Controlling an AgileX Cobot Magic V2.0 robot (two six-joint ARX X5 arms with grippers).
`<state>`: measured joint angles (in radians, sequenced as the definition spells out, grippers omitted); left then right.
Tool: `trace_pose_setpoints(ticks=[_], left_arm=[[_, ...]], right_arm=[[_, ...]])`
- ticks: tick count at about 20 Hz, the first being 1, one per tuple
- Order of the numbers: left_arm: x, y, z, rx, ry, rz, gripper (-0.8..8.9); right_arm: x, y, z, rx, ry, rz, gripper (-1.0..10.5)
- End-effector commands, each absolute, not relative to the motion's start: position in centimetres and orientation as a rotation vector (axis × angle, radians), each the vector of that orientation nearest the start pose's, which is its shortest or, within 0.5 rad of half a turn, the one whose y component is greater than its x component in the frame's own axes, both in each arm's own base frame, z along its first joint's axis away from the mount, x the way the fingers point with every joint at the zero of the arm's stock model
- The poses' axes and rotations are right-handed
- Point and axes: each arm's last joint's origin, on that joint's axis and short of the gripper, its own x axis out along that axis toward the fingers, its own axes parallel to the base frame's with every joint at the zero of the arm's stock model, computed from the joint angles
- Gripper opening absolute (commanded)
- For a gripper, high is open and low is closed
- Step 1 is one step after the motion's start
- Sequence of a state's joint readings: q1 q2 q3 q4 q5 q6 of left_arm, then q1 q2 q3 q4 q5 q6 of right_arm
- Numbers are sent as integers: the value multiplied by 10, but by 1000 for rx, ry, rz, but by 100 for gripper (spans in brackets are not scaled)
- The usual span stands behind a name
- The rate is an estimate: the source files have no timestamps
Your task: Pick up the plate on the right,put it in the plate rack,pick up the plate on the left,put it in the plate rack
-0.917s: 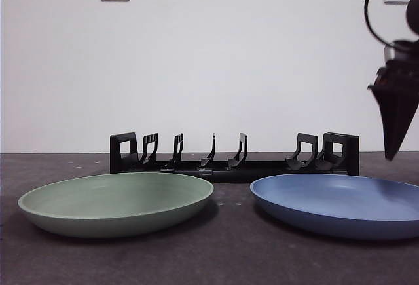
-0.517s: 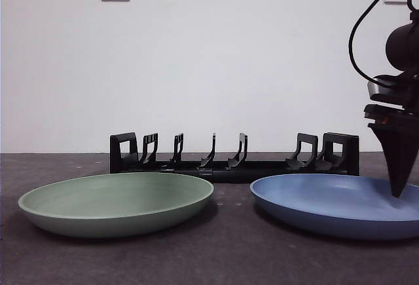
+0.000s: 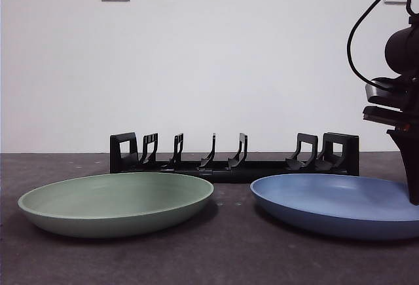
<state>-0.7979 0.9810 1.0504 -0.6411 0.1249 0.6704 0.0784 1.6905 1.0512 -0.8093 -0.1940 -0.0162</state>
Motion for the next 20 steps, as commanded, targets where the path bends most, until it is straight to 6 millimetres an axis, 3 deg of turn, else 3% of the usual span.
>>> trace_pose_setpoints(ticks=[1,6,8,16,20], left_arm=[[133,-143,347,806,231,-1070,629],[128,-148,347,843,200,-1112,629],[124,-151,347,895,172,-1121,629],[114,-166,343,1209,56,-1093,629],[121,-181,338,1387,-14,-1023,629]], right_arm=[[296,29,169,58,1445,246,-16],[296,31,185,105,1418,303,-17],[296,31,206,110,1393,317,-17],[282,34,318,157,1187,437,-17],[271,37,347,226,1150,552,-17]])
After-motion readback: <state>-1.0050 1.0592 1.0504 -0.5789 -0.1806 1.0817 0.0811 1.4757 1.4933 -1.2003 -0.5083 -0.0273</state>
